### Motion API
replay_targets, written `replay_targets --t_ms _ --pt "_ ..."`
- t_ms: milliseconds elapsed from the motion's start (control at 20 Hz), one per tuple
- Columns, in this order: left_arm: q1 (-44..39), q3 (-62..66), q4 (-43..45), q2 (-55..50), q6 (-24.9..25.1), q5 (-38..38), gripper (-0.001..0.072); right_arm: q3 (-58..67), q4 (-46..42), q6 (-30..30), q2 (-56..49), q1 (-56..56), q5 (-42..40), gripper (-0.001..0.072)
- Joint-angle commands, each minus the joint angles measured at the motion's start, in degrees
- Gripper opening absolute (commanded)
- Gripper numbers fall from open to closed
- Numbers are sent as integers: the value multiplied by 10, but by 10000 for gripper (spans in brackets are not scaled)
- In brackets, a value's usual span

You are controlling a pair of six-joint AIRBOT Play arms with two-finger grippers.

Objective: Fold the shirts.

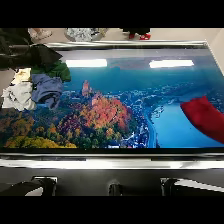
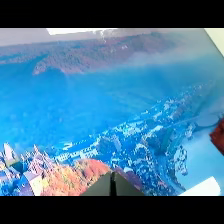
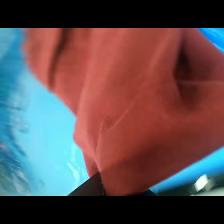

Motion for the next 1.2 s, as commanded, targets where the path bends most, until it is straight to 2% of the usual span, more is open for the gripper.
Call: replay_targets --t_ms 0,250,400,700,750,800,850,900,1000,1100,1150 --pt "0 0 0 0 -2 -13 29 -45 -78 14 14 -66 22 39" --pt "0 0 0 0 -2 -13 29 -198 -111 1 49 -66 -24 39" --pt "0 0 0 0 -1 -13 29 -208 -180 -10 51 -66 -33 39" --pt "0 0 0 0 -1 -12 29 -230 -176 5 52 -66 -41 46" --pt "0 0 0 0 -1 -12 29 -229 -173 6 52 -66 -43 215" --pt "0 0 0 0 -1 -12 29 -219 -158 0 53 -66 -42 480" --pt "0 0 0 0 -1 -11 29 -195 -132 -11 56 -66 -38 644" --pt "0 0 0 0 -1 -11 29 -159 -115 -4 63 -66 -30 647" --pt "0 0 1 0 -1 -7 29 -47 -90 61 80 -66 -34 643" --pt "0 0 1 0 -1 10 29 91 -71 89 90 -52 -88 641" --pt "0 0 2 0 -1 24 27 163 -58 77 90 -33 -136 626"
